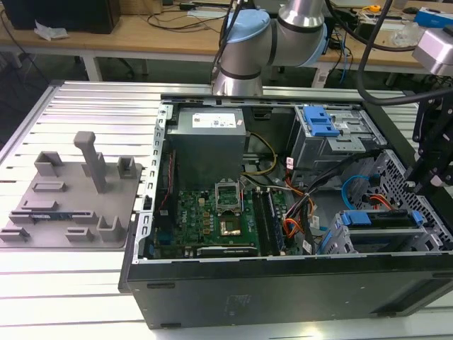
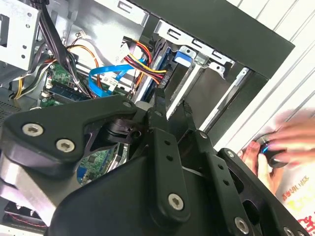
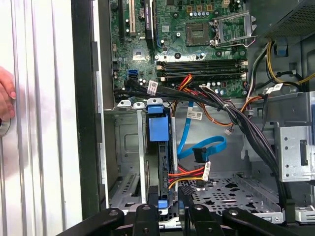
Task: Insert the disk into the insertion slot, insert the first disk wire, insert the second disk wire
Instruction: 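Insert the second disk wire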
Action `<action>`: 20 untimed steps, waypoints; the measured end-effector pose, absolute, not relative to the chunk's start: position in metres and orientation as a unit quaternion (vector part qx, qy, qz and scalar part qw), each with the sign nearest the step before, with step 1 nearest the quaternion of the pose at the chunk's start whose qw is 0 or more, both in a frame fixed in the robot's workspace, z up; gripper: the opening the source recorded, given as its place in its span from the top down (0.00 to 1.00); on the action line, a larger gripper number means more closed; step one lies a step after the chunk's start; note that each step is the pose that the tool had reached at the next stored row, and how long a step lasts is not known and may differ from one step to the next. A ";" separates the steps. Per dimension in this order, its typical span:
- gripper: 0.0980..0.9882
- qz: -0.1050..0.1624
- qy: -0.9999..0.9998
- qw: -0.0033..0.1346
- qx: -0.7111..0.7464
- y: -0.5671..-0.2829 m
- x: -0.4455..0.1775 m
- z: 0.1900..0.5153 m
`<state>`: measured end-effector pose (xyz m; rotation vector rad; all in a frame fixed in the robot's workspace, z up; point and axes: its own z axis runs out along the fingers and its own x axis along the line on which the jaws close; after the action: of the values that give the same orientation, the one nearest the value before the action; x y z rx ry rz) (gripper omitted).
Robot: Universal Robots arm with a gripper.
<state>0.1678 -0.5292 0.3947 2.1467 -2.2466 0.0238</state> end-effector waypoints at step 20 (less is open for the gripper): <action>0.77 0.046 -0.723 0.044 0.688 -0.472 0.148 0.393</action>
<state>0.1480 -0.4722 0.3933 2.1039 -2.2080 0.1402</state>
